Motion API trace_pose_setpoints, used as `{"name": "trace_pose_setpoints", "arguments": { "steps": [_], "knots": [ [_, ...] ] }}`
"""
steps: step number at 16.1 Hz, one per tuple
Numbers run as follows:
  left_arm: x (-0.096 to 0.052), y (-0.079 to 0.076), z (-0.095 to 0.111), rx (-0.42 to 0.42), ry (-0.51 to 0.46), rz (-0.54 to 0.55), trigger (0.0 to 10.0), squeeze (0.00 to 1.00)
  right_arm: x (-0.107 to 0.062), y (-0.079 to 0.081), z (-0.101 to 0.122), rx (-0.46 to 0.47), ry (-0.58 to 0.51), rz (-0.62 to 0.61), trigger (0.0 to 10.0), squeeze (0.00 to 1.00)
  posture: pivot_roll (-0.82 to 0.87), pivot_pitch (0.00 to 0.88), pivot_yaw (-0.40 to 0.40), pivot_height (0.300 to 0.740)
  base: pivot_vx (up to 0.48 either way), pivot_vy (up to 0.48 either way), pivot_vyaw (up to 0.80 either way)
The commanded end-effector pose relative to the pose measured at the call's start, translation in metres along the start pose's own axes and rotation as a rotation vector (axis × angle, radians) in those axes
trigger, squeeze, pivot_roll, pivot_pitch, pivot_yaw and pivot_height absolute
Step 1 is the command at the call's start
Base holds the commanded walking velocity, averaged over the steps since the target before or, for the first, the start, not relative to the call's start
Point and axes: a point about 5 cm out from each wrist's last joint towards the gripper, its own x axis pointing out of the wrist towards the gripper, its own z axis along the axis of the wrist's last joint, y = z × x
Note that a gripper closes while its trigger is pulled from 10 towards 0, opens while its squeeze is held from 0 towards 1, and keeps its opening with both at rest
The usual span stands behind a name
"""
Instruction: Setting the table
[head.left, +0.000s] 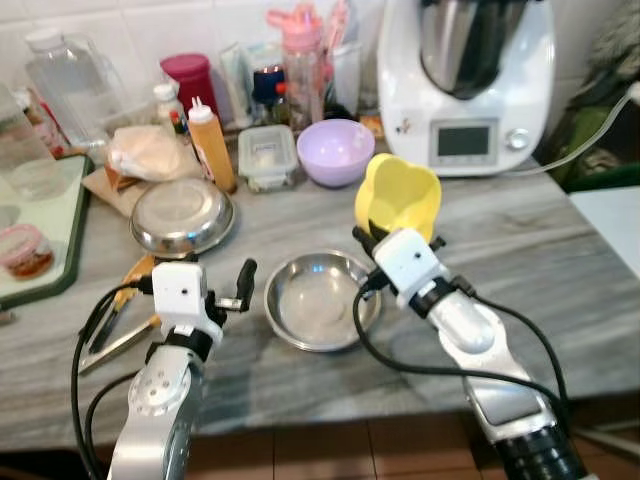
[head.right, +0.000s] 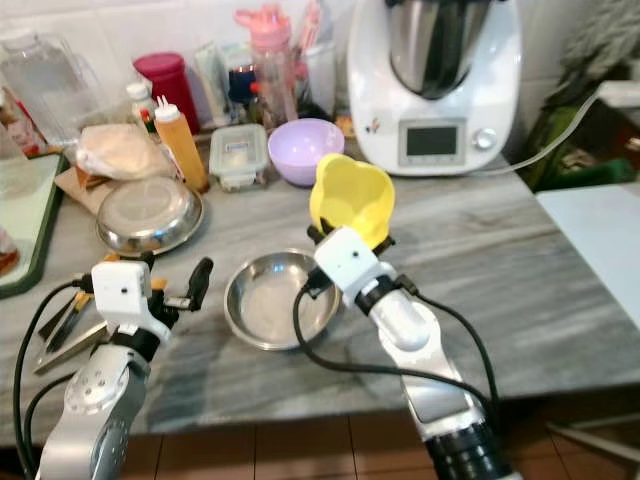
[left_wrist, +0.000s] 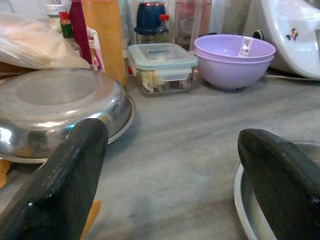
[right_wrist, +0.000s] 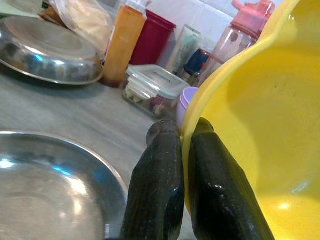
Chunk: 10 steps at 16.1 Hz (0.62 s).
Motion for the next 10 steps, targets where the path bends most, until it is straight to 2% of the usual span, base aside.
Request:
{"name": "trace_pose_setpoints", "arguments": {
  "steps": [1, 5, 6, 9, 10],
  "knots": [
    [-0.002, -0.001, 0.001, 0.019, -0.003, -0.004, 10.0, 0.0, 0.0, -0.004, 0.005, -0.008, -0.022, -0.01, 10.0, 0.0, -0.13, 0.08, 0.072, 0.74, 0.0, 0.0, 0.0],
    [-0.008, 0.005, 0.0, 0.059, 0.011, 0.009, 10.0, 0.0, -0.001, 0.003, 0.006, -0.006, -0.032, 0.043, 10.0, 0.0, -0.13, 0.081, 0.071, 0.74, 0.0, 0.0, 0.0],
    [-0.018, 0.013, 0.002, 0.111, 0.023, -0.028, 10.0, 0.0, -0.001, 0.01, 0.008, -0.022, -0.048, 0.113, 10.0, 0.0, -0.12, 0.085, 0.066, 0.74, 0.0, 0.0, 0.0],
    [-0.027, 0.016, 0.003, 0.14, 0.03, -0.08, 10.0, 0.0, 0.0, 0.011, 0.007, -0.031, -0.053, 0.158, 10.0, 0.0, -0.11, 0.093, 0.062, 0.74, 0.0, 0.0, 0.0],
    [-0.034, 0.013, 0.001, 0.154, 0.043, -0.138, 10.0, 0.0, 0.004, 0.012, 0.007, -0.051, -0.058, 0.23, 10.0, 0.0, -0.1, 0.099, 0.061, 0.74, 0.0, 0.0, 0.0]
  ]
}}
